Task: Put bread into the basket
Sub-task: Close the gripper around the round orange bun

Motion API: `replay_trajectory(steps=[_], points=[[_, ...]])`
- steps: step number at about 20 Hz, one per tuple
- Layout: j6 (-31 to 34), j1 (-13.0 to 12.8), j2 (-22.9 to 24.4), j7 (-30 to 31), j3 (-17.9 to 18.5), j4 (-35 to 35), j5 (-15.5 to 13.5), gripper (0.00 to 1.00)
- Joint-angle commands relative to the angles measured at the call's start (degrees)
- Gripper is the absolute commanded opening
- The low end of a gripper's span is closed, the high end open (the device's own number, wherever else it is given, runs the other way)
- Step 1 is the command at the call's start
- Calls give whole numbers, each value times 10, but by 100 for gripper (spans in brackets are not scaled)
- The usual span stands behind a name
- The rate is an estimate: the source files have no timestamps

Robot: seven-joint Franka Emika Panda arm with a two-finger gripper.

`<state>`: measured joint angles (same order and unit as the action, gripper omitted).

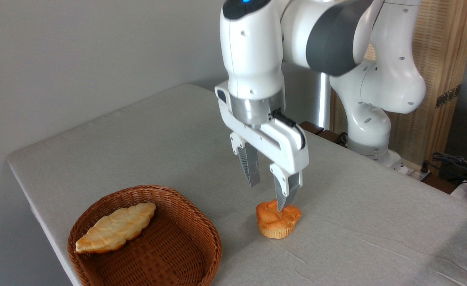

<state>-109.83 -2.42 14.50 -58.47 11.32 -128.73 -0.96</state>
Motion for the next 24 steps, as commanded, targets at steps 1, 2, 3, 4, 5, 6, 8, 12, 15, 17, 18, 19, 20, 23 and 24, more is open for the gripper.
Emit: replay_trajectory(steps=[1, 2, 3, 4, 5, 6, 8, 12, 15, 17, 18, 19, 20, 23, 24], points=[[-128, -20, -17, -6, 5, -67, 2, 100], [-129, -20, -18, -6, 5, -67, 2, 100], [-129, -20, -18, -6, 5, -67, 2, 100], [-129, -21, -19, -7, 5, -67, 2, 100], [-129, -21, -20, -8, 5, -68, 3, 100], [-129, -21, -20, -9, 5, -68, 3, 99], [-125, -21, -19, -28, 5, -67, 3, 57], [-115, -20, -18, -50, 6, -66, 3, 15], [-114, -21, -19, -52, 6, -66, 3, 11], [-114, -21, -18, -58, 6, -66, 3, 10], [-114, -20, -19, -58, 6, -66, 3, 10], [-114, -21, -19, -58, 6, -66, 3, 10], [-114, -21, -18, -58, 6, -66, 3, 10], [-114, -21, -18, -56, 6, -59, 2, 10], [-113, -21, -16, -54, 6, -51, 2, 10]])
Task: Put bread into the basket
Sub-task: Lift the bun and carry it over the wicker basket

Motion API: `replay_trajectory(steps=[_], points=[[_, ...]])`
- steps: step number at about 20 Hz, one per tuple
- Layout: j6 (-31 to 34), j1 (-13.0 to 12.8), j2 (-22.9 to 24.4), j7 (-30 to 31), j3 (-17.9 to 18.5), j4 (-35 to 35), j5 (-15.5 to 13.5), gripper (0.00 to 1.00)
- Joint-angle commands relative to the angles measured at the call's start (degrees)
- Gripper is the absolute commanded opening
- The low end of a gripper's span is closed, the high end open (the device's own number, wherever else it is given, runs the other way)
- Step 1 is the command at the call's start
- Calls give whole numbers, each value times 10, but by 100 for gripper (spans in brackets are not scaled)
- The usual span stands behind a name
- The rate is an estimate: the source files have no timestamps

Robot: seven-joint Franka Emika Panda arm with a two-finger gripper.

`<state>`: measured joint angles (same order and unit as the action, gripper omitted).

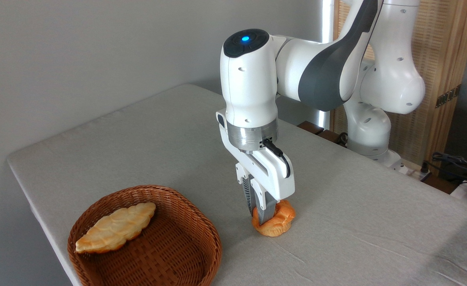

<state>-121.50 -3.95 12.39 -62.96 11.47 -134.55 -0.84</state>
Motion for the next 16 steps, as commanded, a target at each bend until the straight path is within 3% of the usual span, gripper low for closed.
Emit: replay_trajectory(steps=[1, 7, 9, 16], points=[[12, -5, 7, -8, 5, 16, -3, 10], [158, -13, 8, -6, -6, 151, -14, 10], [159, -30, 4, 8, 1, 191, -38, 10], [124, -30, -81, 62, 1, 301, -62, 10]])
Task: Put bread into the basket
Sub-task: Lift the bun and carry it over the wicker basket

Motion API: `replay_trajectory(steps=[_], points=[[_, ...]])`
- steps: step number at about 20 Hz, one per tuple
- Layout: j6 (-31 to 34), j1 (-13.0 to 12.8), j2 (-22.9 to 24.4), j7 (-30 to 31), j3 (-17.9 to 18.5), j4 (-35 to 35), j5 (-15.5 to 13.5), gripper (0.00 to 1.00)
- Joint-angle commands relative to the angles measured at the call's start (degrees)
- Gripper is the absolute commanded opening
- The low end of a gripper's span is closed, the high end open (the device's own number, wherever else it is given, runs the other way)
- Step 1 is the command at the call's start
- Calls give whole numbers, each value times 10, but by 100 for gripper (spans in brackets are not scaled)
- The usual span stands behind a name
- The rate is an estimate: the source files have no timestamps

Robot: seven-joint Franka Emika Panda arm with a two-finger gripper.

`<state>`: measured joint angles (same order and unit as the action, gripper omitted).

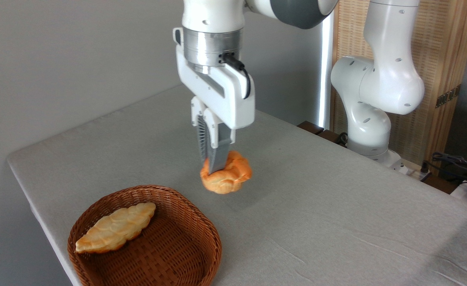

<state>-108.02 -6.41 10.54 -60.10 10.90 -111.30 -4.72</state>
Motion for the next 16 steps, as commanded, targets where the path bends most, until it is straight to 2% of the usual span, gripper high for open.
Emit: replay_trajectory(steps=[1, 4, 8, 11, 13, 14, 16], points=[[-10, -5, -85, 50, 6, 93, -21, 10], [-11, -4, -128, 78, 2, 136, -14, 12], [-22, -4, -148, 80, 2, 153, -14, 15], [-59, -6, -166, 82, -2, 154, -14, 15], [-78, -7, -183, 82, -25, 154, -12, 19], [-91, -7, -192, 82, -32, 154, -5, 22], [-111, -7, -206, 82, -54, 154, 43, 37]])
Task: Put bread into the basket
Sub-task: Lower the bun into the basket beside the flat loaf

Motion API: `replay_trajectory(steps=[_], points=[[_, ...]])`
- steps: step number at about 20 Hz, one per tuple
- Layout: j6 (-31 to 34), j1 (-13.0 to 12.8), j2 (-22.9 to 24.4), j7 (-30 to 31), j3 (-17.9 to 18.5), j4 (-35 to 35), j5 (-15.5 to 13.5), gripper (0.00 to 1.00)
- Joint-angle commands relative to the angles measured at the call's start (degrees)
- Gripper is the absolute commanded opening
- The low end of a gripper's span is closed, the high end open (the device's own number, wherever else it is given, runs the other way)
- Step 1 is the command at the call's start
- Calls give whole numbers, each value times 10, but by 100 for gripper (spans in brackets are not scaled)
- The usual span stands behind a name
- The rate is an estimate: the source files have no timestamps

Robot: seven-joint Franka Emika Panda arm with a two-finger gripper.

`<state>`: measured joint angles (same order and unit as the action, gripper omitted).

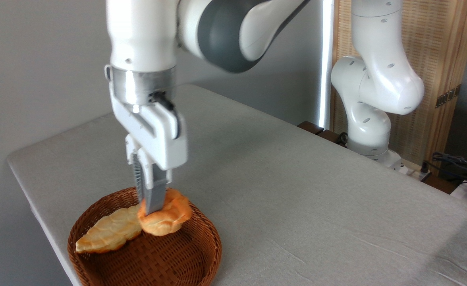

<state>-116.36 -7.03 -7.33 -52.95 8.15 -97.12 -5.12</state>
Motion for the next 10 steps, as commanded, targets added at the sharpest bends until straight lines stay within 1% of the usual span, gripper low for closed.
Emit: replay_trajectory(steps=[1, 2, 3, 4, 5, 7, 8, 9, 10], points=[[-30, -1, -35, 10, -34, 12, 70, 46], [-31, -1, -43, 11, -39, 12, 92, 48], [-32, -1, -46, 13, -44, 12, 111, 49], [-37, -1, -51, 13, -45, 12, 128, 52], [-46, -2, -57, 13, -46, 11, 144, 61], [-60, -2, -66, 25, -61, 11, 171, 65], [-60, -2, -69, 35, -62, 11, 180, 75], [-60, -2, -70, 45, -63, 11, 186, 100], [-60, -2, -69, 51, -63, 11, 186, 100]])
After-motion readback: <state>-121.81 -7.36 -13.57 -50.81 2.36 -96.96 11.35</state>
